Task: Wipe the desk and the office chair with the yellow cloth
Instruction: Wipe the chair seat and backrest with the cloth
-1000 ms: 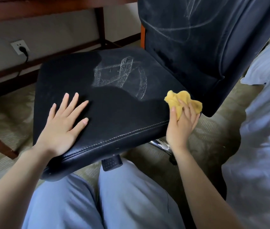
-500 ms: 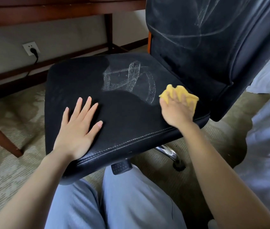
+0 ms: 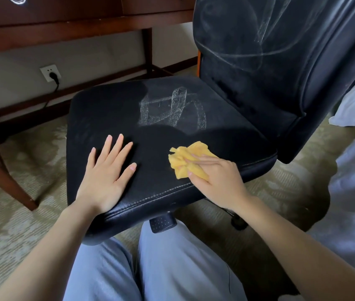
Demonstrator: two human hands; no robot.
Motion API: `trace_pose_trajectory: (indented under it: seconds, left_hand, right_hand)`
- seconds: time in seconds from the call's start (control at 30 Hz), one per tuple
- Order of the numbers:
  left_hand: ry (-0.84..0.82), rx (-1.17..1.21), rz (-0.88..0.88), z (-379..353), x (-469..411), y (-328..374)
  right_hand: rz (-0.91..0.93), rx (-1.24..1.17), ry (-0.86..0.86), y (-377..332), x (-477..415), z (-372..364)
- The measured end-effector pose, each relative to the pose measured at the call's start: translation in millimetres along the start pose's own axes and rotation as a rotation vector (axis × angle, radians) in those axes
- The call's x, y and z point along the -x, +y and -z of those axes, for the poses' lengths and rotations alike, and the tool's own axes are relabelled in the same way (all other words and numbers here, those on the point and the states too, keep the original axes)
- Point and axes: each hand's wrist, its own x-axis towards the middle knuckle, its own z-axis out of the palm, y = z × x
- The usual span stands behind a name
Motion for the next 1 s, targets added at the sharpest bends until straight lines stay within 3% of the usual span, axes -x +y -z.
trace_pose_trajectory:
  seconds: [0.13, 0.27, 0.4, 0.5, 0.6, 0.77, 1.0]
  left_hand:
    - [0.011, -0.002, -0.006, -1, 1, -1]
    - [0.012, -0.002, 0.010, -3, 1, 3]
    - [0.011, -0.003, 0.026, -4, 3, 9]
    - [0.007, -0.021, 0.040, -5, 5, 16]
    - [0.008, -0.021, 0.057, -7, 8, 25]
    - [0.016, -0.047, 0.101, -13, 13, 44]
    - [0.045, -0.088, 0.180, -23, 17, 75]
  right_hand:
    - [-0.143, 0.163, 0.098, 39, 11, 20]
    - [-0.437, 0.362, 0.042, 85, -3, 32]
    - [-0.513, 0.448, -0.002, 108, -43, 24]
    - [-0.544, 0.441, -0.116, 113, -78, 8]
    - [-0.612, 0.342, -0.351, 109, -111, -13]
    - [-0.544, 0.284, -0.504, 84, -139, -45]
    - [-0.194, 0.247, -0.552, 41, -120, -56]
